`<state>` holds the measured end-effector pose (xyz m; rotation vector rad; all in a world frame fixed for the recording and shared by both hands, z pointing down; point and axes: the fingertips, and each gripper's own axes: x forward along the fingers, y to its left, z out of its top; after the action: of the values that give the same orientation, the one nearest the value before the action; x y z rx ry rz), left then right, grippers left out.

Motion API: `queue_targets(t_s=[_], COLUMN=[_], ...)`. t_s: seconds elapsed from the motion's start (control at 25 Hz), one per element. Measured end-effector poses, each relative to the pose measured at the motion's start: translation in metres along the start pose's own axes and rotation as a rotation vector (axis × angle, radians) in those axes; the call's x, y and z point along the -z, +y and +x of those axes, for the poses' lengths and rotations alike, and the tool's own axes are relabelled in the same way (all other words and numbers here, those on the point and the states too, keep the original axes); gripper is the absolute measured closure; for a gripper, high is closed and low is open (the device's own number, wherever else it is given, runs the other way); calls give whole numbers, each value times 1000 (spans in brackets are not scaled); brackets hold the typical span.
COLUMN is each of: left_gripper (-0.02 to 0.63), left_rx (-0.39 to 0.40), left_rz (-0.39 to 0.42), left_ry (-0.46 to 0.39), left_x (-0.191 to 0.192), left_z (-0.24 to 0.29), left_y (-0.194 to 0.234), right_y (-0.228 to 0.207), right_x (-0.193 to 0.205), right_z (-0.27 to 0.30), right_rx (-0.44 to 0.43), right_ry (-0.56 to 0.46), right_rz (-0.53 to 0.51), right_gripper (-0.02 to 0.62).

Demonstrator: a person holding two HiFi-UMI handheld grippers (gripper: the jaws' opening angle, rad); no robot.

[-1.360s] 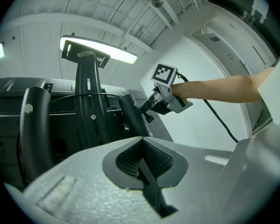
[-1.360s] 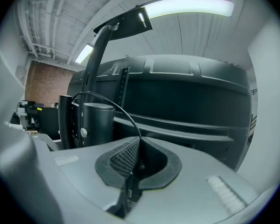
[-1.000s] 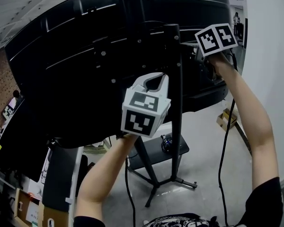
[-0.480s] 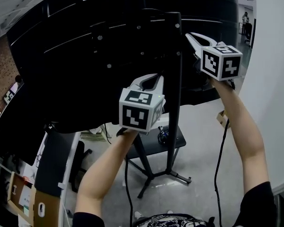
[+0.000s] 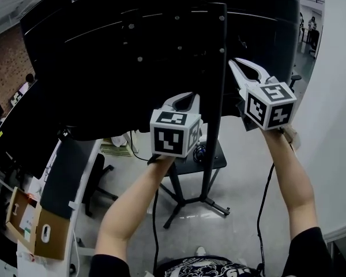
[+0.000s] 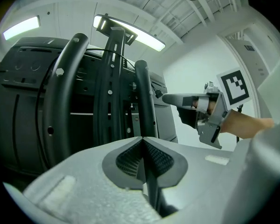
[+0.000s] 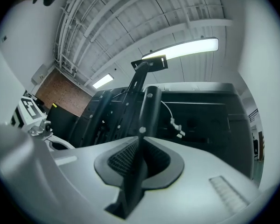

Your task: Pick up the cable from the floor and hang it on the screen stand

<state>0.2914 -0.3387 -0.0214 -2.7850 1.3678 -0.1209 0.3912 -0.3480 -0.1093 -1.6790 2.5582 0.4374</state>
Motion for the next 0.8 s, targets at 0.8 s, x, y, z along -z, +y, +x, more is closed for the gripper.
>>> queue_targets(t_s=[0.8], left_gripper=[605], left_rx=[38], left_rz=[-54], left_ry=[30], left_x=[93], left_z=[-135], left_y=[-14], right_y=[211], right_x=[118], right_z=[-104], right_rx=[-18], right_ry=[196], right_rz=[195], right_gripper=[591])
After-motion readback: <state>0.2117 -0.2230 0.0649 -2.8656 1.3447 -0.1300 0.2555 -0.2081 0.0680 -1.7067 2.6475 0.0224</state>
